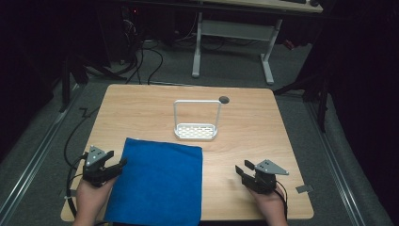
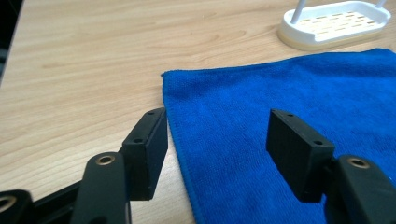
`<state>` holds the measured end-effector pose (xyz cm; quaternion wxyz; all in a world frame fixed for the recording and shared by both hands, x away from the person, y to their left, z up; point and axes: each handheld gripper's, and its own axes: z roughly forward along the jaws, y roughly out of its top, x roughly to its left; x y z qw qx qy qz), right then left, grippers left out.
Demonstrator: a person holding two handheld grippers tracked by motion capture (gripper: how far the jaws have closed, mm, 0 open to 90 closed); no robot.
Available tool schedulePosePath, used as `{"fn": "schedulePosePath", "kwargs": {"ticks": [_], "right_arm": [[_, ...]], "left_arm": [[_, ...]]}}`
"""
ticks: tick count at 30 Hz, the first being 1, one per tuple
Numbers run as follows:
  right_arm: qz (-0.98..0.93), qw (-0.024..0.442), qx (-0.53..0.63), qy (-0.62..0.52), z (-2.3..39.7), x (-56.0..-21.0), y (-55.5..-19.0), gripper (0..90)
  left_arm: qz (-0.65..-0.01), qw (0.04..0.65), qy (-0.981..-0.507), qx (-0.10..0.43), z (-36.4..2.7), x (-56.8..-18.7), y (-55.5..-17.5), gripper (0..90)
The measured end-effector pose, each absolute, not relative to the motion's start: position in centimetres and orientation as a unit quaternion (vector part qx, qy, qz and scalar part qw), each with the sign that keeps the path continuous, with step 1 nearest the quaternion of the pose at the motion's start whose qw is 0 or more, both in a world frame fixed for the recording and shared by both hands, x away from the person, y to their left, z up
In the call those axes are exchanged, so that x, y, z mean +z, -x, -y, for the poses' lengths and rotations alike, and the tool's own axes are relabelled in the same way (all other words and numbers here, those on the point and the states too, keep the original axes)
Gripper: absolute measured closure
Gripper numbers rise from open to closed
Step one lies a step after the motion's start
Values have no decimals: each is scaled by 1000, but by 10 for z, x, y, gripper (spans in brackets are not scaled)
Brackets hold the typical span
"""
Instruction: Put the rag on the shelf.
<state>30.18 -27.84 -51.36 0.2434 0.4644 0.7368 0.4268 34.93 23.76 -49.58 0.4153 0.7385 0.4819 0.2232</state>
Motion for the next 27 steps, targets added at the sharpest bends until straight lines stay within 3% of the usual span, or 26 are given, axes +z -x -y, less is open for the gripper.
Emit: {"fn": "schedulePosePath", "kwargs": {"ticks": [11, 27], "right_arm": [[-745, 236, 428, -454, 275, -513, -302, 499], [-762, 231, 424, -431, 257, -513, -301, 432]], "left_arm": [[-495, 408, -735, 222, -235, -502, -391, 438], [-475, 406, -751, 216, -241, -510, -405, 435]]}}
